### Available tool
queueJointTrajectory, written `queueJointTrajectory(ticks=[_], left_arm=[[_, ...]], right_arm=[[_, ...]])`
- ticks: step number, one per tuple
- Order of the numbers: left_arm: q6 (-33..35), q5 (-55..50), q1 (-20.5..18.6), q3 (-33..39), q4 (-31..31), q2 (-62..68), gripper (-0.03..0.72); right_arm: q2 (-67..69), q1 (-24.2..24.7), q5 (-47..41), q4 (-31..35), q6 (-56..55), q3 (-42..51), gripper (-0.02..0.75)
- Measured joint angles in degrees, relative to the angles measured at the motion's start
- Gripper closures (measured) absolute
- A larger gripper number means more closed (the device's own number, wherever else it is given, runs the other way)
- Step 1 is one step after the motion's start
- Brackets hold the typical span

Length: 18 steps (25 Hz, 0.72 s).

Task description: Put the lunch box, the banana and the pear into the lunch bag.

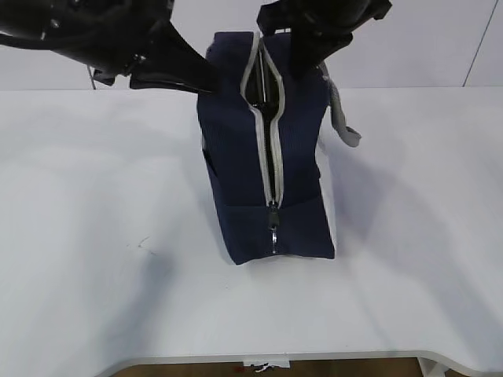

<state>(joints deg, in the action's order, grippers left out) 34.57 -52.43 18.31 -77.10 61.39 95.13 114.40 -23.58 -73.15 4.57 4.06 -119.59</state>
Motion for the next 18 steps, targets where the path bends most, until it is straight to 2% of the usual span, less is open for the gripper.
queueJointTrajectory(ticks=[9,14,18], left_arm=[[0.73,2.99,1.55,0.0,3.81,4.17,0.695],[1.01,3.72,2.02,-0.12,4.29,4.53,0.692],[1.01,3.76,2.02,-0.12,4.29,4.53,0.624]], right_arm=[[-0.14,0.0,-0.09,-3.85,0.0,0.91,0.739],[-0.14,0.0,-0.09,-3.18,-0.03,0.91,0.738],[-0.14,0.0,0.04,-0.6,-0.12,0.91,0.682]])
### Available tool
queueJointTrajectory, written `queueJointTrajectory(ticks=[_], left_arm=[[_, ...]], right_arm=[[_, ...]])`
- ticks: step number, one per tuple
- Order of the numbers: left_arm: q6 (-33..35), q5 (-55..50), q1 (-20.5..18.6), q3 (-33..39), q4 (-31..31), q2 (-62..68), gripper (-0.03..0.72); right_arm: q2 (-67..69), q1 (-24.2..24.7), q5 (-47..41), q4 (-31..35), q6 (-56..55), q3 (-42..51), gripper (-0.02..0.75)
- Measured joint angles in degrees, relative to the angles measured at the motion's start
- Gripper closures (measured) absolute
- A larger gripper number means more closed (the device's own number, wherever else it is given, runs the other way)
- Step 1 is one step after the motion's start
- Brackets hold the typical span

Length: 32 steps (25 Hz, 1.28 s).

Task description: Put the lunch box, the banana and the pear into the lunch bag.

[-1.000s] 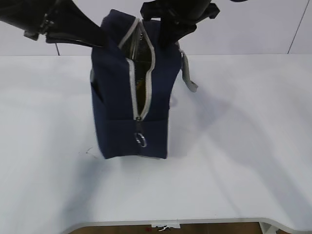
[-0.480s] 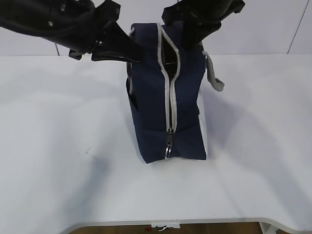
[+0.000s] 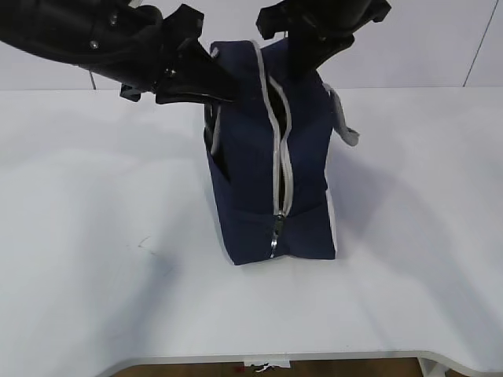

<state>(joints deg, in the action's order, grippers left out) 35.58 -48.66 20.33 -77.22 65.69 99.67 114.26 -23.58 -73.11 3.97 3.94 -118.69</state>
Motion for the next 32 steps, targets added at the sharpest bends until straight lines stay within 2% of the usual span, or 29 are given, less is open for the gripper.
queueJointTrajectory(ticks=[3,6,8,14,23,27,32], left_arm=[[0.14,0.0,0.0,0.0,0.09,0.0,0.557],[0.14,-0.5,0.09,0.0,0.23,0.0,0.537],[0.14,-1.03,0.09,0.0,0.09,-0.24,0.522],[0.14,-1.51,0.09,-0.11,-1.56,-4.22,0.388],[0.14,-9.13,0.09,-0.36,-6.45,-8.45,0.367],[-3.13,-15.73,0.09,-0.36,-12.97,-10.12,0.368],[-9.18,-20.71,0.09,-0.36,-23.1,-11.8,0.368]], right_arm=[[0.0,0.0,0.52,0.67,-0.02,0.0,0.554],[-0.12,0.0,0.65,0.77,-0.86,0.0,0.423],[-0.53,0.0,0.65,0.9,-1.22,0.0,0.384],[-3.87,0.0,0.78,0.9,-1.33,0.0,0.364],[-9.3,0.0,0.78,2.89,-2.33,0.0,0.362],[-14.72,0.0,0.78,5.92,-2.58,2.76,0.362],[-22.37,-0.21,0.78,7.74,-1.77,11.06,0.362]])
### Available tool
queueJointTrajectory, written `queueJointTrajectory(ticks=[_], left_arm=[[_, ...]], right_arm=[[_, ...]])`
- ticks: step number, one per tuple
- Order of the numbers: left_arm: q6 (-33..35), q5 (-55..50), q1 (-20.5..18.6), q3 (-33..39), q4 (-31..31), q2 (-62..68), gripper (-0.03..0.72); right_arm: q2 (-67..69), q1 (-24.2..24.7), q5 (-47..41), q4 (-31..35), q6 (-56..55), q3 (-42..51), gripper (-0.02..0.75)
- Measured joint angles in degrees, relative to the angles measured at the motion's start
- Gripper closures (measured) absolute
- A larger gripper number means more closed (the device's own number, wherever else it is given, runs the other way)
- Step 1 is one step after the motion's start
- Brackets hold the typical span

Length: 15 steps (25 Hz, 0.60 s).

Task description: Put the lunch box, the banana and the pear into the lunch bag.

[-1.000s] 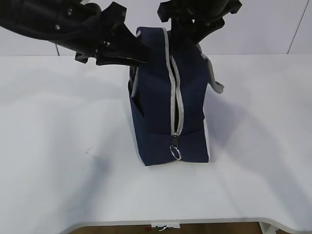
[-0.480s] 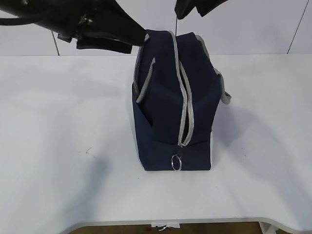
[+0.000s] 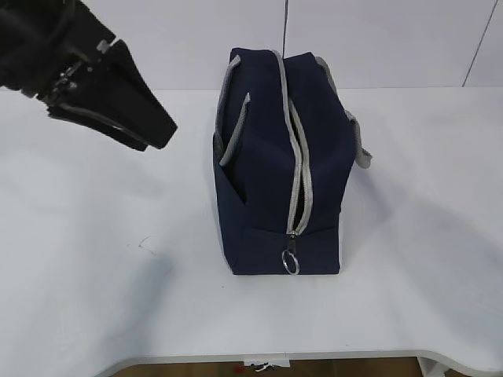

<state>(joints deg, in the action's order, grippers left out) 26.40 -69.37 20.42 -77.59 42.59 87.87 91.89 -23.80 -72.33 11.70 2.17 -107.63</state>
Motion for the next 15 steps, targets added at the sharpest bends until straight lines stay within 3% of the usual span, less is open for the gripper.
queueJointTrajectory(ticks=[7,12,15], left_arm=[[-11.09,-0.63,0.0,0.0,-11.16,-2.7,0.368],[-19.56,-1.11,0.0,0.0,-23.22,-4.89,0.388],[-21.01,-1.34,0.0,0.0,-26.29,-6.61,0.397]], right_arm=[[-10.7,-0.13,2.27,1.86,2.75,16.07,0.362],[-18.86,-0.13,14.2,3.29,5.5,29.73,0.362],[-23.45,-0.13,22.27,5.53,9.98,39.09,0.362]])
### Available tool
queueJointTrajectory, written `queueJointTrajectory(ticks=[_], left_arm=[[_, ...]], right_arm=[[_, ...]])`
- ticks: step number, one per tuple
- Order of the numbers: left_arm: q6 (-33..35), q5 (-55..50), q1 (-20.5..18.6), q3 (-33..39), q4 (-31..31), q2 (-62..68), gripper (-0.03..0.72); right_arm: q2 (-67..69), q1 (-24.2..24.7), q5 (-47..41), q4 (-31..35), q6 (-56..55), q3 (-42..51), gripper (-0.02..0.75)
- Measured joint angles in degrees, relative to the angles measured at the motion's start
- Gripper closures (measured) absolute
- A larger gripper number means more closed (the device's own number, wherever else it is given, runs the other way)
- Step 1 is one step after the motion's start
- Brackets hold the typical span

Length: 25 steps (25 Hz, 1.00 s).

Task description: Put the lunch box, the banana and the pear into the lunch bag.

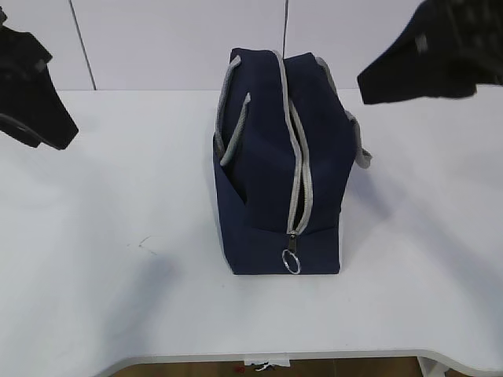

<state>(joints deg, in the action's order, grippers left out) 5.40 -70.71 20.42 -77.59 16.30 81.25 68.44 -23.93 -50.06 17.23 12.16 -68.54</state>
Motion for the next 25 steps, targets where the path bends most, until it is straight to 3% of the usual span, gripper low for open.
queueJointTrajectory(ticks=[8,15,20,25], left_arm=[[-0.5,-0.4,0.0,-0.09,-0.78,-0.86,0.4],[-1.01,-0.4,0.0,-0.09,-0.89,-0.86,0.4],[-1.79,-0.4,0.0,-0.09,-0.77,-0.86,0.4],[-1.79,-0.4,0.0,-0.09,-0.09,-0.86,0.4]], right_arm=[[-5.33,0.0,20.02,4.39,9.57,20.05,0.362],[-3.18,0.0,29.9,4.71,10.28,21.42,0.362],[-2.39,-0.3,34.27,4.81,19.34,23.12,0.362],[-2.85,-5.68,37.01,5.09,26.98,26.27,0.362]])
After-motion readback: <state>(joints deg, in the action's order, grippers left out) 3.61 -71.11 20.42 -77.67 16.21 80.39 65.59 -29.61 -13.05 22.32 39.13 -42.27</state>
